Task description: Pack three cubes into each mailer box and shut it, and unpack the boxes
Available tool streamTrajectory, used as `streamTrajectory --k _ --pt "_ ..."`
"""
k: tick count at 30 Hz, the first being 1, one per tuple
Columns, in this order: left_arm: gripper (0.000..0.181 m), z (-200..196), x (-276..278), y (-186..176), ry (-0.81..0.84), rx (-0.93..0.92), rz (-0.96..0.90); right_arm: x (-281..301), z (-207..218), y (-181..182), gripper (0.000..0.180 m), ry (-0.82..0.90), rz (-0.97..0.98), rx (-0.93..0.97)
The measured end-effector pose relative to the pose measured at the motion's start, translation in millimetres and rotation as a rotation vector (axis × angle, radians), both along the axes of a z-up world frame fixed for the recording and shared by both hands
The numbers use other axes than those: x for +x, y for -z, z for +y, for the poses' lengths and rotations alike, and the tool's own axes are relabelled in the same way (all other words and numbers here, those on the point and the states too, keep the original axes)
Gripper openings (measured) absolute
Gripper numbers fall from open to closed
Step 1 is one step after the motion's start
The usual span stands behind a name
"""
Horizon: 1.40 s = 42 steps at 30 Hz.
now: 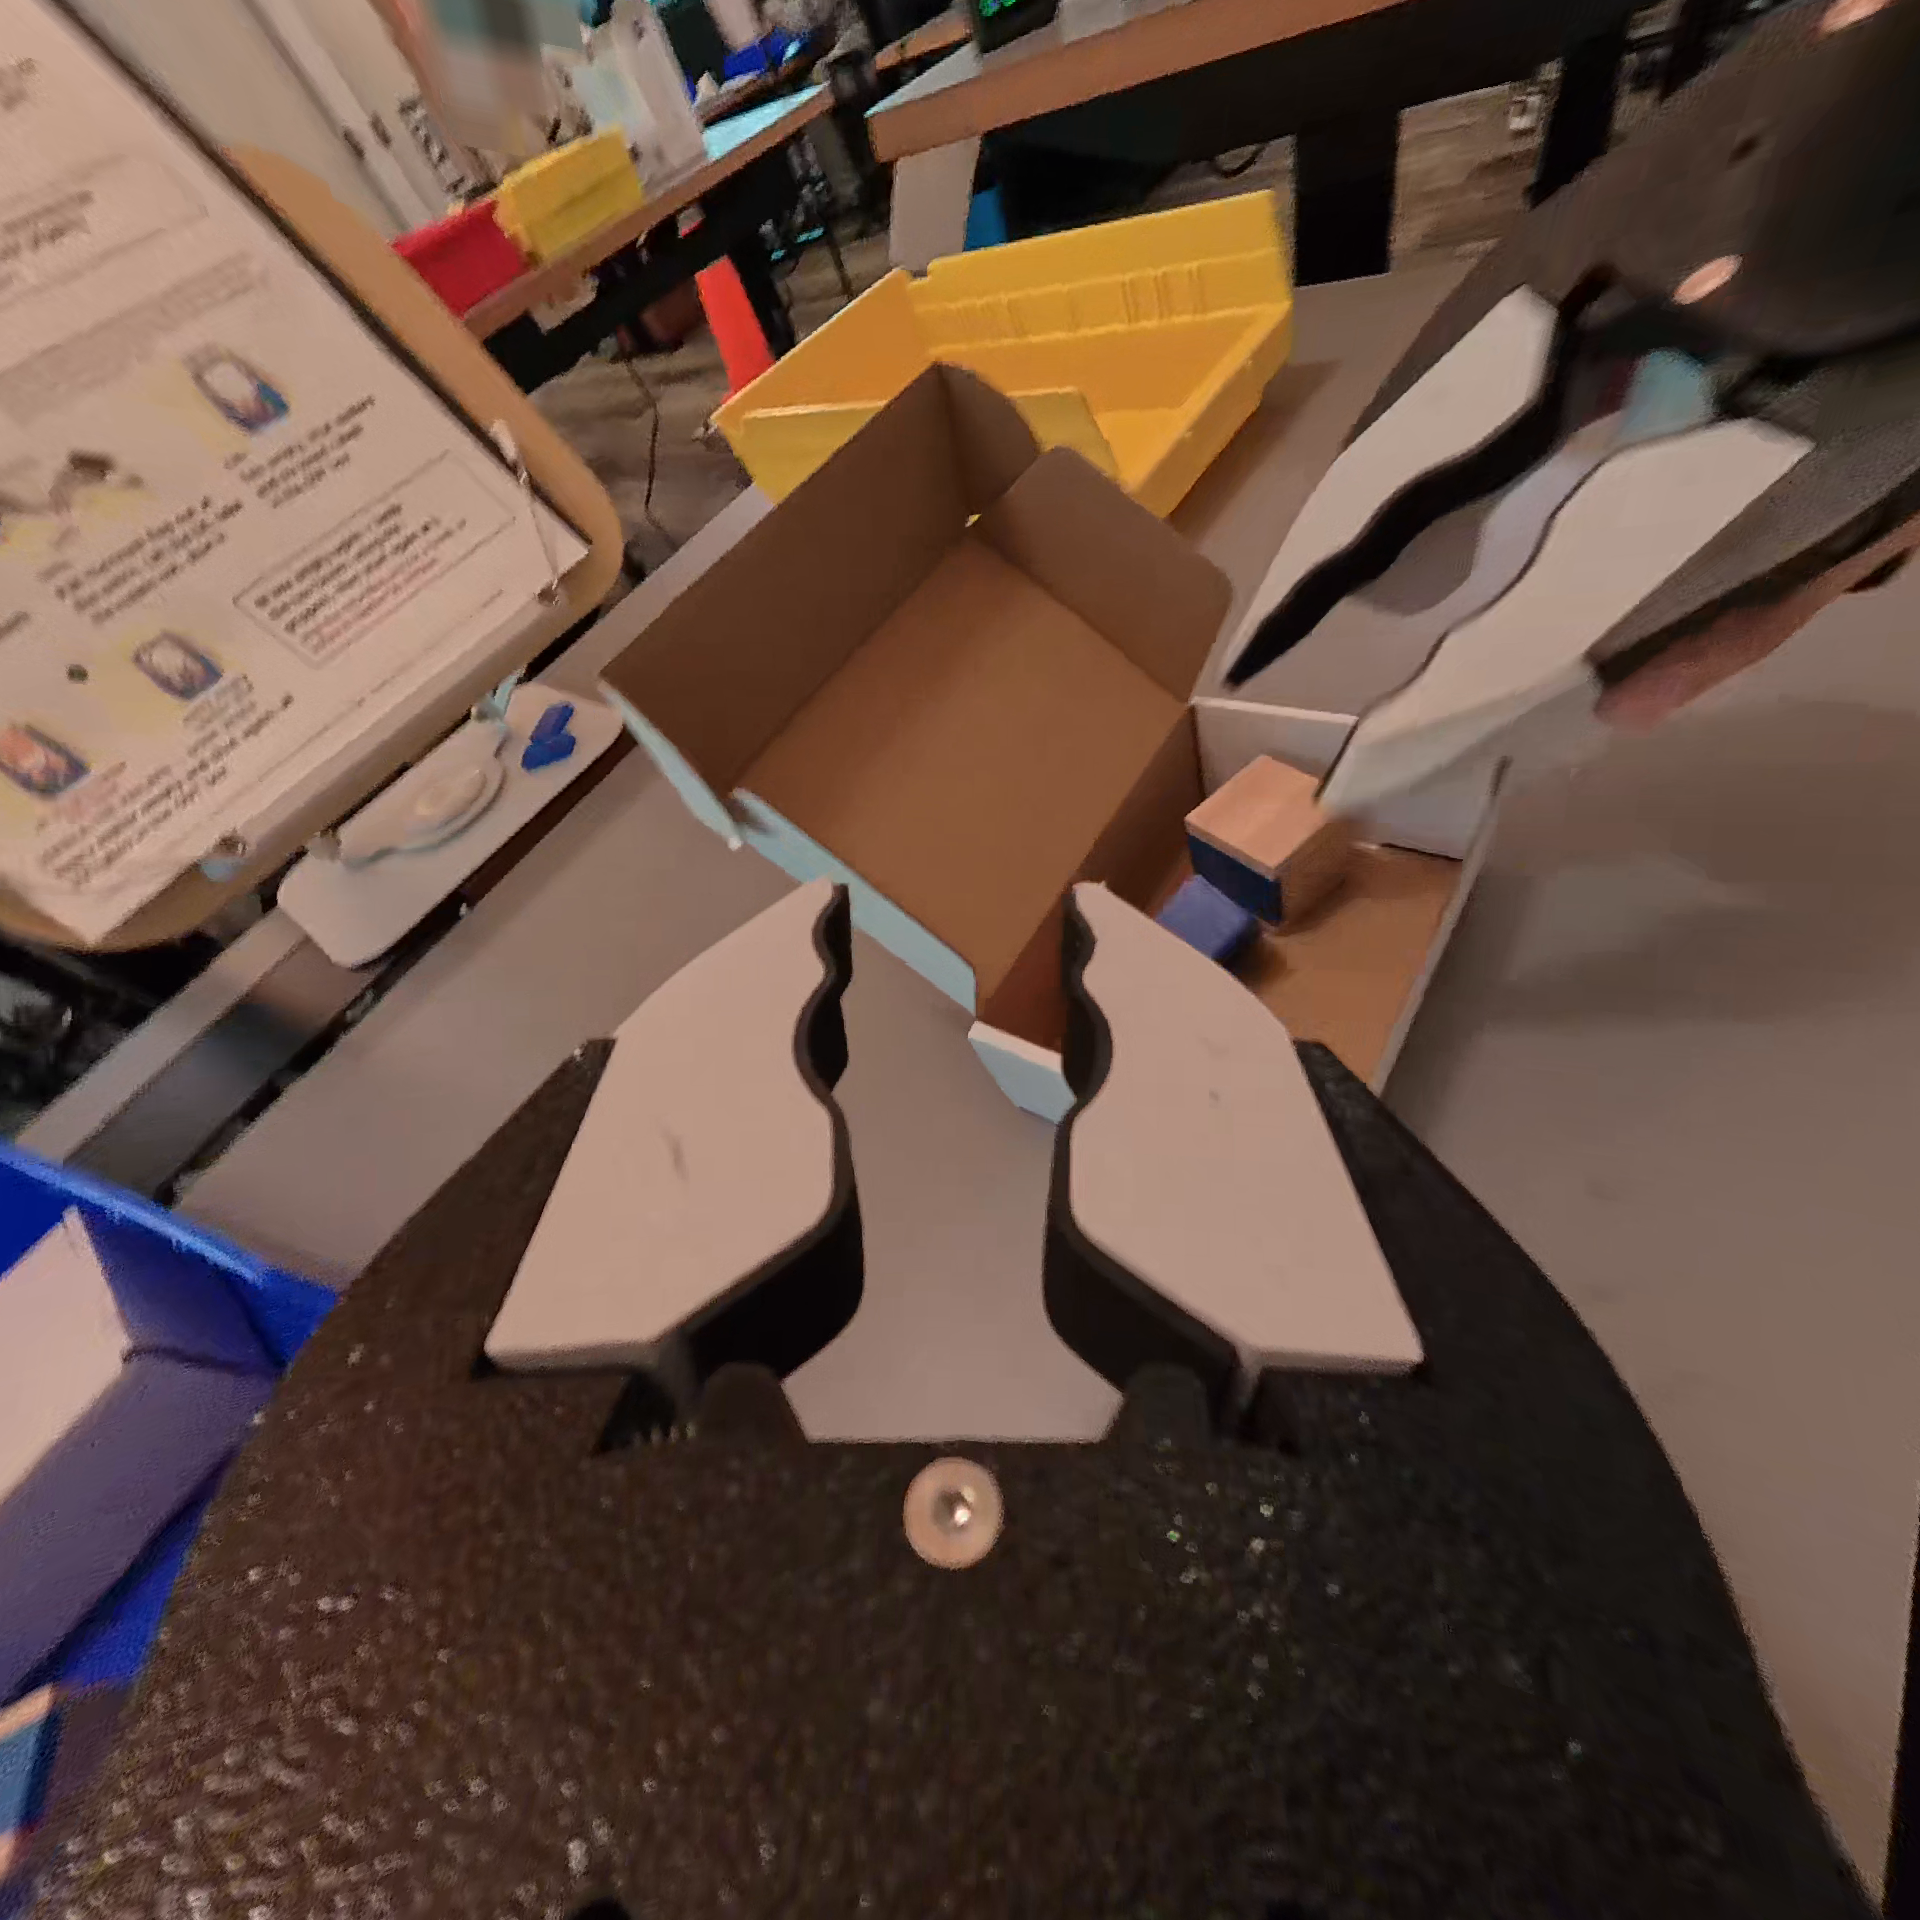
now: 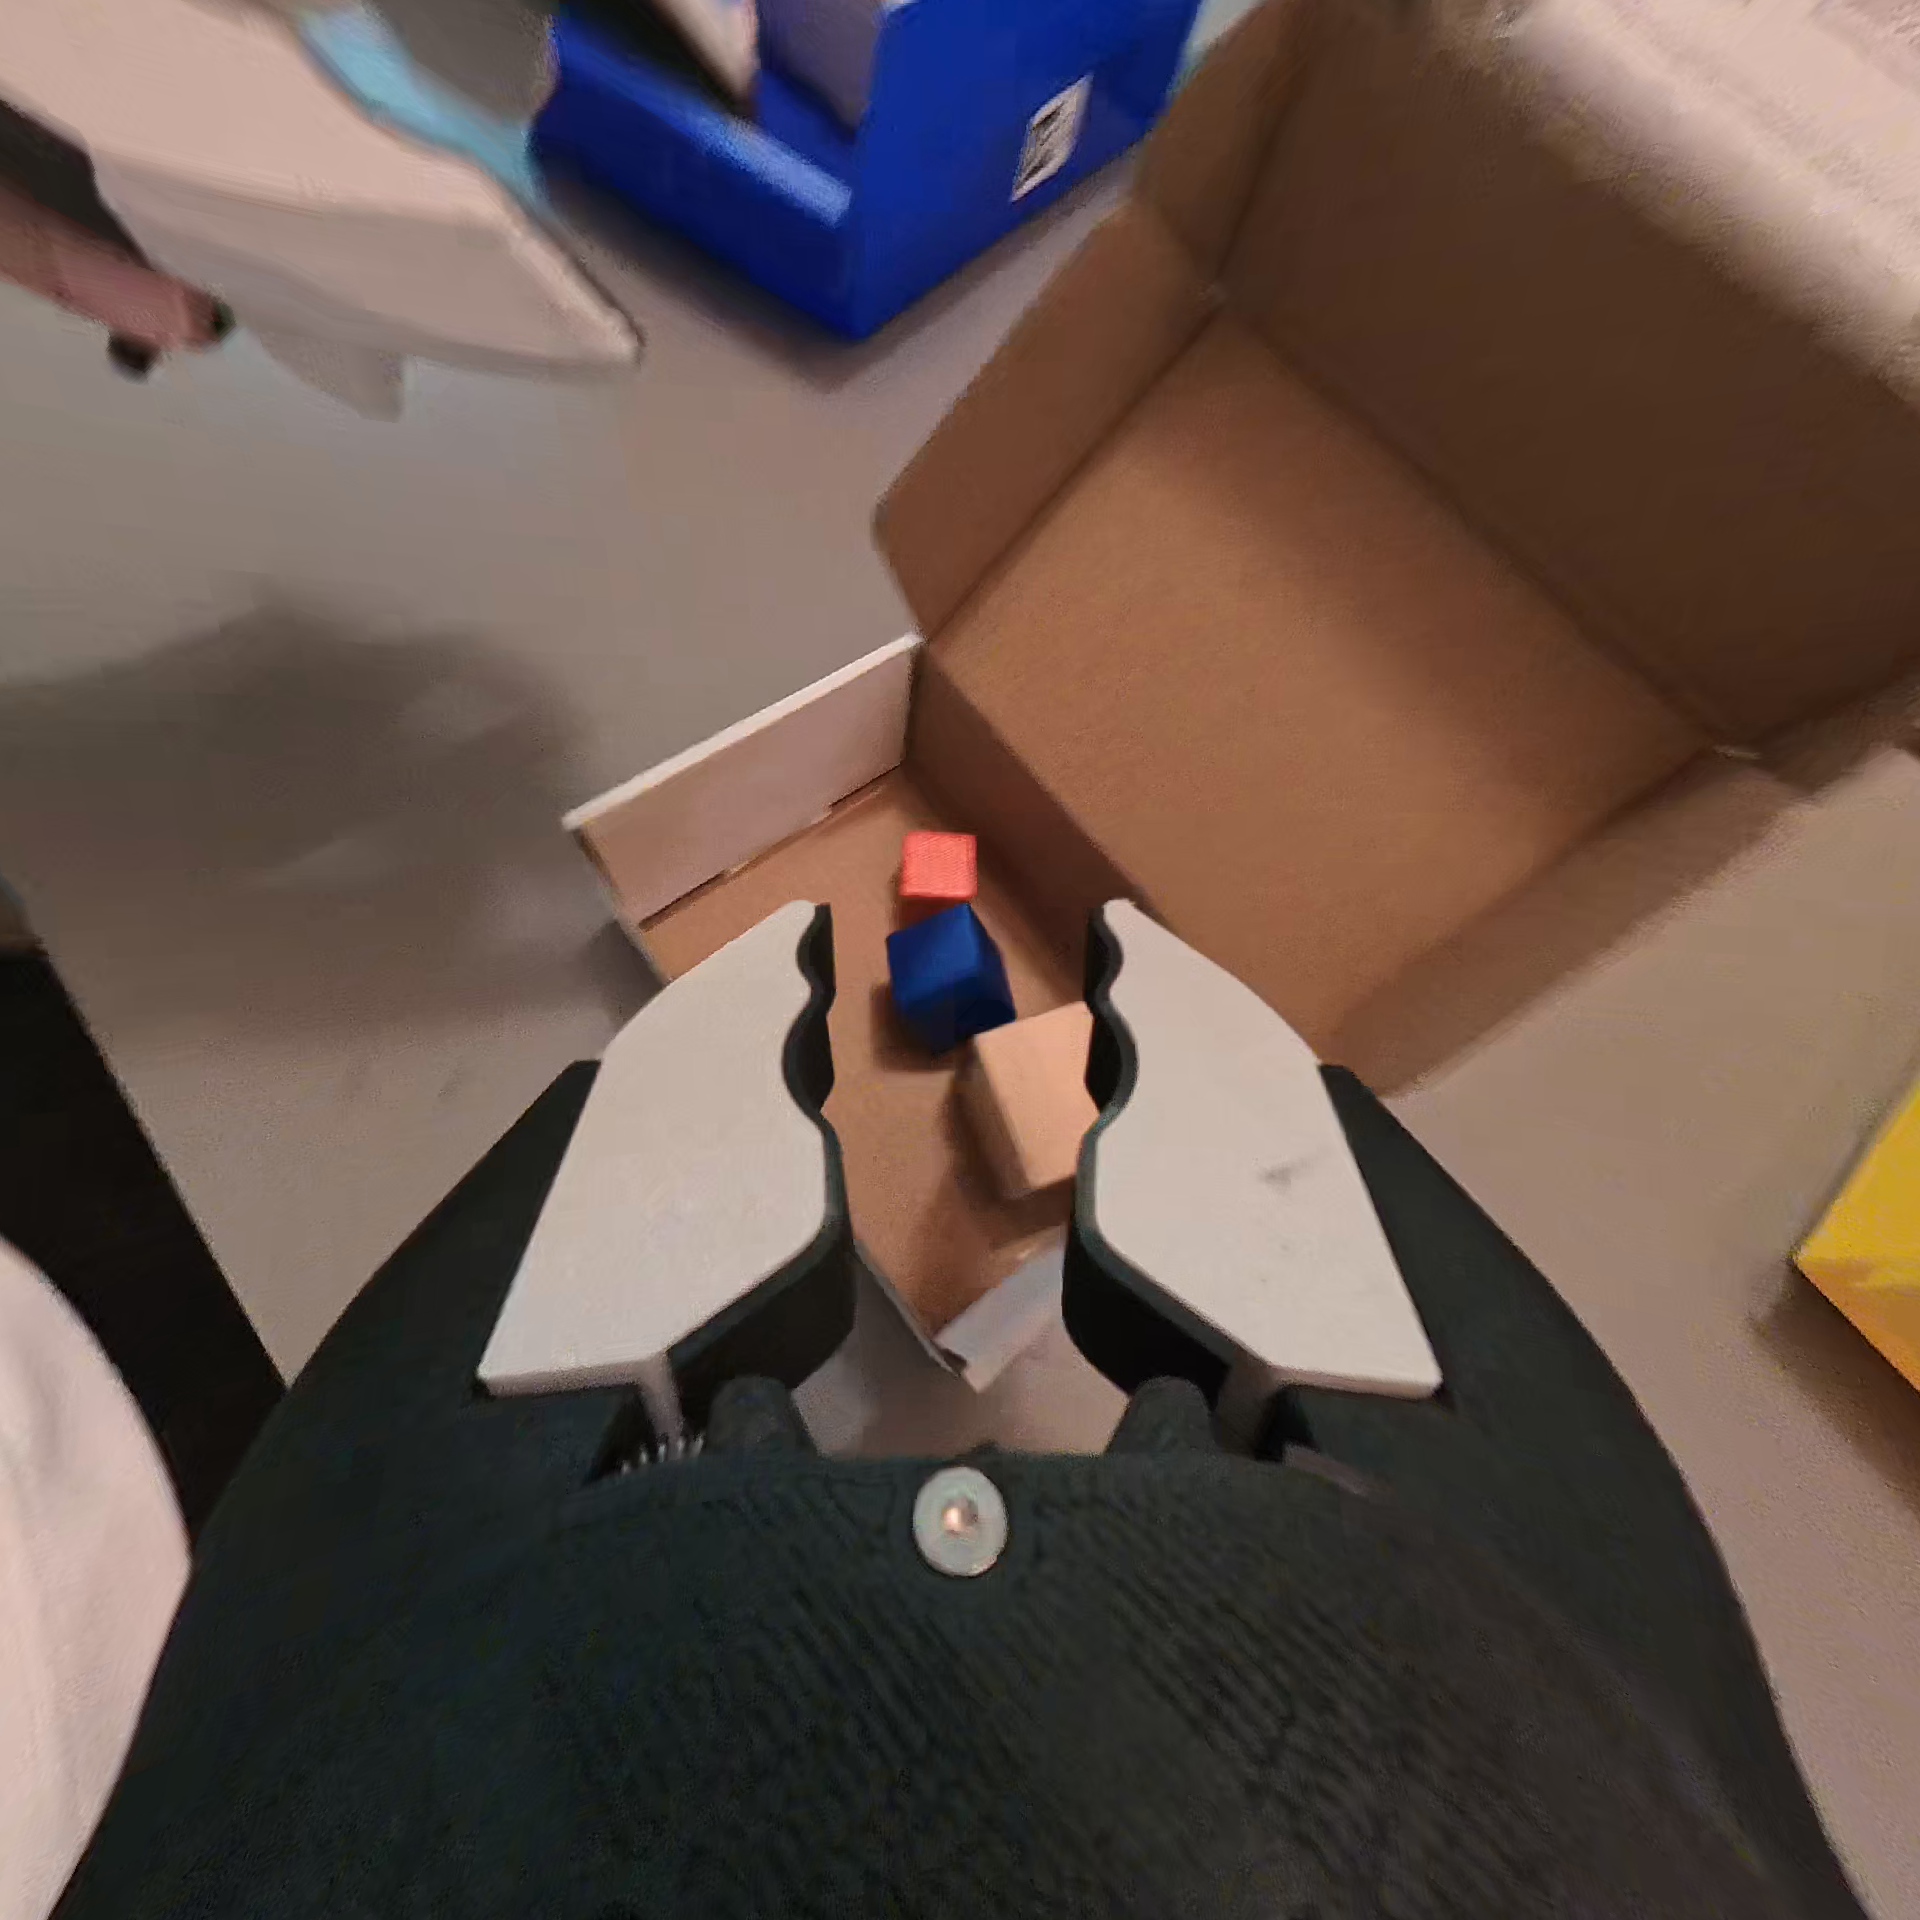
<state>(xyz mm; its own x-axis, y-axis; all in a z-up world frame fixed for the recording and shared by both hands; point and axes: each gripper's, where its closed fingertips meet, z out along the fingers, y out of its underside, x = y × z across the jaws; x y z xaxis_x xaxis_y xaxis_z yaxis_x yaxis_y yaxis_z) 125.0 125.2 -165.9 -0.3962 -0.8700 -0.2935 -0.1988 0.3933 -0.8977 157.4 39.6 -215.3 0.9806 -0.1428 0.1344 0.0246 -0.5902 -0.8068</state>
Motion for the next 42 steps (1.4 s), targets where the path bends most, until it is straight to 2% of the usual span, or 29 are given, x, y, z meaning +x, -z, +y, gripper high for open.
streamTrajectory --k 1,4,7,13,18,20,22,26,34,42 --pt "0.036 6 3 2 -0.039 -0.027 0.016 10 -5 -10 0.042 0.054 0.002 0.061" --pt "0.033 20 10 5 -0.161 -0.149 0.066 48 -26 -37 0.036 0.243 0.005 0.22" --pt "0.029 23 16 6 -0.225 -0.264 0.096 78 -36 -46 0.036 0.345 -0.016 0.27" --pt "0.028 16 36 16 -0.309 -0.308 0.188 106 -19 -32 0.032 0.375 -0.016 0.17" --pt "0.027 19 60 26 -0.375 -0.288 0.268 122 -13 -31 0.015 0.43 -0.02 0.165" --pt "0.021 21 69 25 -0.403 -0.27 0.27 125 -11 -29 0.009 0.435 -0.02 0.164" --pt "0.008 21 76 26 -0.418 -0.264 0.278 125 -7 -27 0.007 0.428 -0.01 0.173" --pt "0.006 26 81 28 -0.461 -0.194 0.274 125 -5 -26 0.006 0.421 -0.021 0.176" --pt "0.003 48 89 2 -0.592 -0.158 -0.037 120 14 -48 0.008 0.395 -0.11 0.373" --pt "0.003 34 53 16 -0.618 -0.217 -0.268 87 8 -41 0.008 0.4 -0.169 0.556"
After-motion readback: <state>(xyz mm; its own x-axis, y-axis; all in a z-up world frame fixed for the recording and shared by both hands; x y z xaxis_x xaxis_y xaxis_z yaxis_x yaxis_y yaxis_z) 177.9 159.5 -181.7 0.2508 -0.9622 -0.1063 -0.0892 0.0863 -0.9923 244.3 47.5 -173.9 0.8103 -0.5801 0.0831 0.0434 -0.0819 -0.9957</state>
